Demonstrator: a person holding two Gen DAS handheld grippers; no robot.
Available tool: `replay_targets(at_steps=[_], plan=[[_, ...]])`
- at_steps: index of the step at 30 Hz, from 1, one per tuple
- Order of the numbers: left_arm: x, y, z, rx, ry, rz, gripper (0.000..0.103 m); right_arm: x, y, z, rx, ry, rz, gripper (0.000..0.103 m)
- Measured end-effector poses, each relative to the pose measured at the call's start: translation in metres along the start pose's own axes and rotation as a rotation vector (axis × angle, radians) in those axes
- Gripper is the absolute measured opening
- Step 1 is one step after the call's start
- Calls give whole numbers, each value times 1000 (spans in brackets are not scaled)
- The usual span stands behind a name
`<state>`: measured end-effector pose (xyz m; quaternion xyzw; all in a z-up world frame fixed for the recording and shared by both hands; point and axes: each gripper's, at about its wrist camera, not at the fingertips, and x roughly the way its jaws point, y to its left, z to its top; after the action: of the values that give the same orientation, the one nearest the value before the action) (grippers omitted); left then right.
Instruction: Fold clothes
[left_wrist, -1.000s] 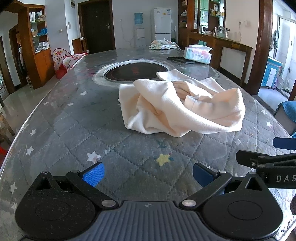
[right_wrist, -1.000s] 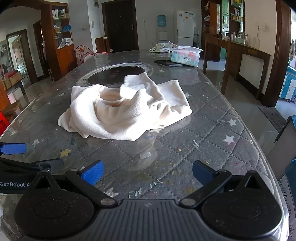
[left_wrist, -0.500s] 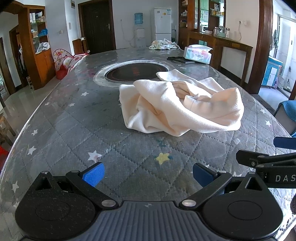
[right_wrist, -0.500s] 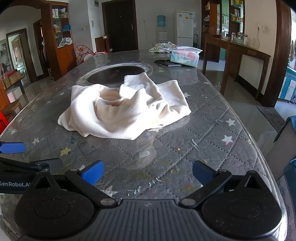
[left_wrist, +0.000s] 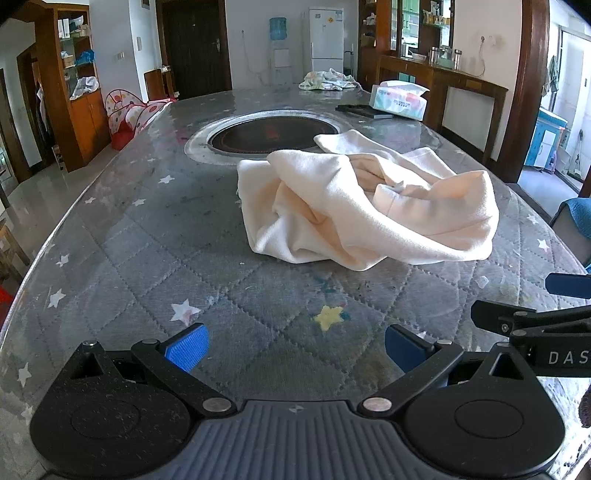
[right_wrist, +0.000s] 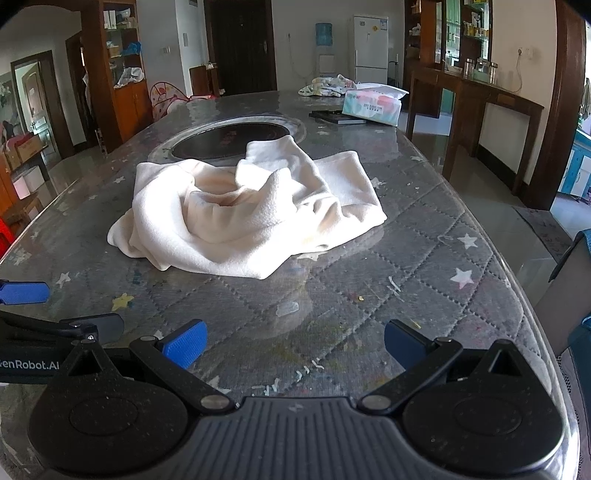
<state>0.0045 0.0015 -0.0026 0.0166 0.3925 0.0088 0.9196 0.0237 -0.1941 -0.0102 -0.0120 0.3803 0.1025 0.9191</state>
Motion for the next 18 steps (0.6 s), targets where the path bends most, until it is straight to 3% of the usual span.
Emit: replay_targets(at_steps=[18], plan=[[9,2,3,-1,18,0,103,10,1,4,1,14,0,103]])
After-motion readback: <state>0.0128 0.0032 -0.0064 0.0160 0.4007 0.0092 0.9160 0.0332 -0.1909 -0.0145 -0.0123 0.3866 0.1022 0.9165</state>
